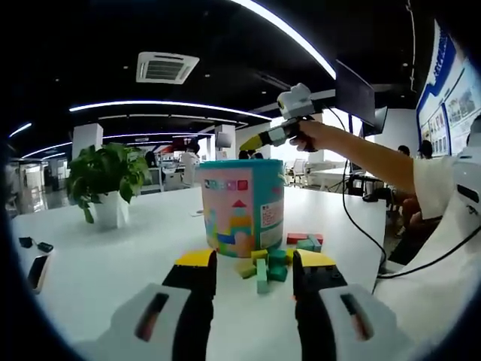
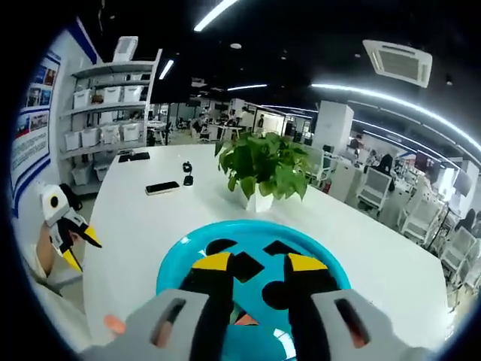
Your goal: Arrange the toys in the designated storage area by placing each visible toy with the group until no toy remains scattered across the table.
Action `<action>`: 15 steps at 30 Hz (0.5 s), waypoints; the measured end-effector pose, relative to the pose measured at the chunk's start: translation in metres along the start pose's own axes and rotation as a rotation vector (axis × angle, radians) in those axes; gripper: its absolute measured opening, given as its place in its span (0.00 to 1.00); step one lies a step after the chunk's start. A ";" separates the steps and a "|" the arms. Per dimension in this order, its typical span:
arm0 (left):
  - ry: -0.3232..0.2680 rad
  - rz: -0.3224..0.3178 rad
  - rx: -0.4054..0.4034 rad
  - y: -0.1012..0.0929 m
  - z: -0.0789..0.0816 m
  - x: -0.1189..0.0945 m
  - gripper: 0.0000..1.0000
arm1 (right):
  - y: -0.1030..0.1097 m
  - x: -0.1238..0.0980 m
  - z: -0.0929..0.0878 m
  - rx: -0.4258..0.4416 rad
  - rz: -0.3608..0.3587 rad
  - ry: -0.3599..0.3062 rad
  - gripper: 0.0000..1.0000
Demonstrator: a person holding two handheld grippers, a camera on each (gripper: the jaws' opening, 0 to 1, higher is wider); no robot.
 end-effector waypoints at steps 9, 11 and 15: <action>-0.003 0.004 -0.003 0.000 0.000 -0.001 0.41 | 0.000 -0.035 -0.001 0.000 -0.011 -0.113 0.31; -0.003 0.005 -0.004 0.001 0.000 0.000 0.41 | -0.003 -0.043 -0.001 -0.002 -0.010 -0.148 0.33; 0.000 0.006 -0.005 -0.001 0.000 0.001 0.41 | -0.006 -0.056 -0.003 0.006 -0.011 -0.184 0.35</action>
Point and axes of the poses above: the point that each gripper's makers call its tool centre point, and the gripper's own axes: x roughly forward along the fingers, y roughly to its left, z roughly out of its top, the point moved 7 cm from there along -x, roughly backward along the fingers, and after that the axes turned 14 degrees about -x, right-handed, at the moved point
